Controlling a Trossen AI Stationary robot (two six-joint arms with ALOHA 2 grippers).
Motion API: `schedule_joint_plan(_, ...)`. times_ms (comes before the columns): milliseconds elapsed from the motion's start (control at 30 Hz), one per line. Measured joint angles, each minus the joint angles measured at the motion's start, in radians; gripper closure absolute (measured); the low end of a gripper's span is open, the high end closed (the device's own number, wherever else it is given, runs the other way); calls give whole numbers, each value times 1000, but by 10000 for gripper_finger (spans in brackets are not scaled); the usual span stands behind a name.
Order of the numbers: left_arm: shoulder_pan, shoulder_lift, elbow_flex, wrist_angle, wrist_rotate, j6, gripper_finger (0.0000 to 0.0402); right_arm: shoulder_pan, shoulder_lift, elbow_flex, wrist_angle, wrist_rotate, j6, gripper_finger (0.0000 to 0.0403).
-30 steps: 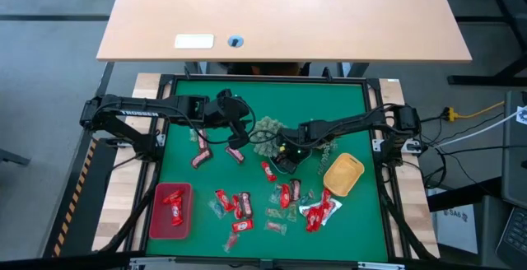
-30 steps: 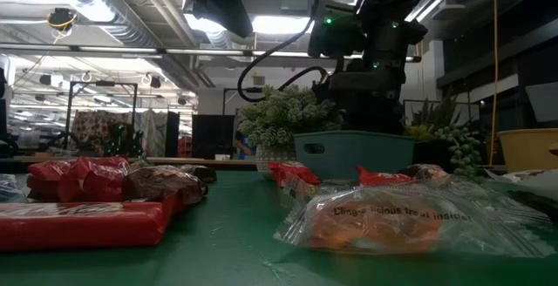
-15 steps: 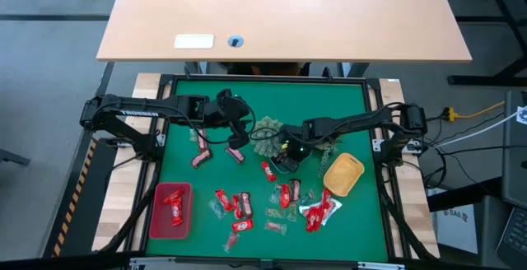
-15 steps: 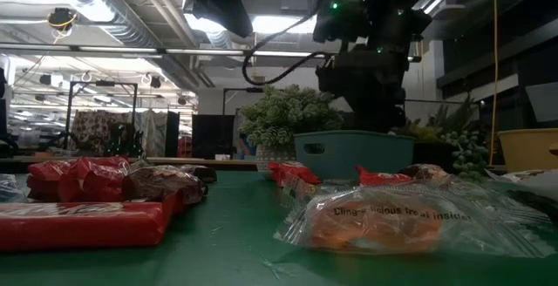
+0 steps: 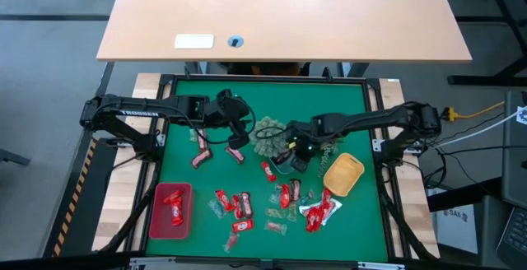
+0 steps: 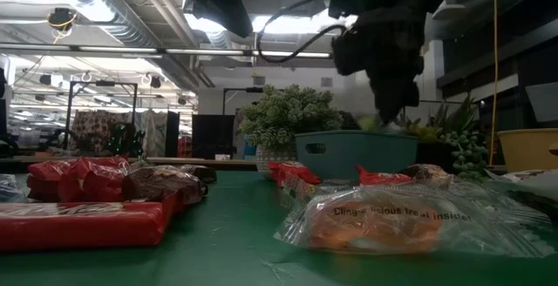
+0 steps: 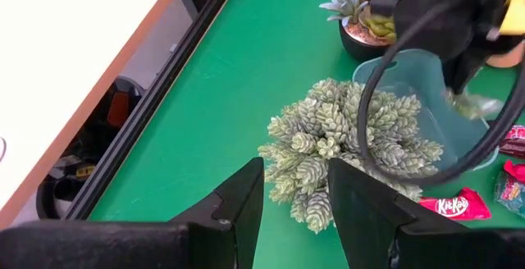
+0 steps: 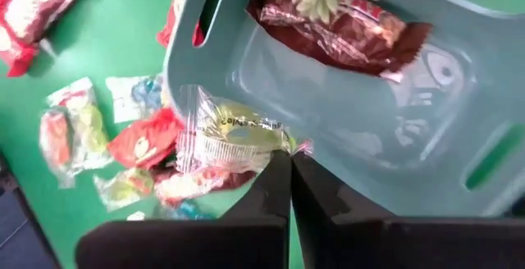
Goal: Organize candy in baskets
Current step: Put the green gummy into the yellow bin
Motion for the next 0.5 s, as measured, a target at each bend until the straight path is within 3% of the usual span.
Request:
schedule_joint_plan(267, 0, 0, 0, 0, 0, 0, 270, 1, -123, 2, -109, 19, -6, 396)
schedule_joint_plan(500, 0, 0, 0, -1, 0, 0, 270, 77, -218, 2, -338, 51, -53, 396)
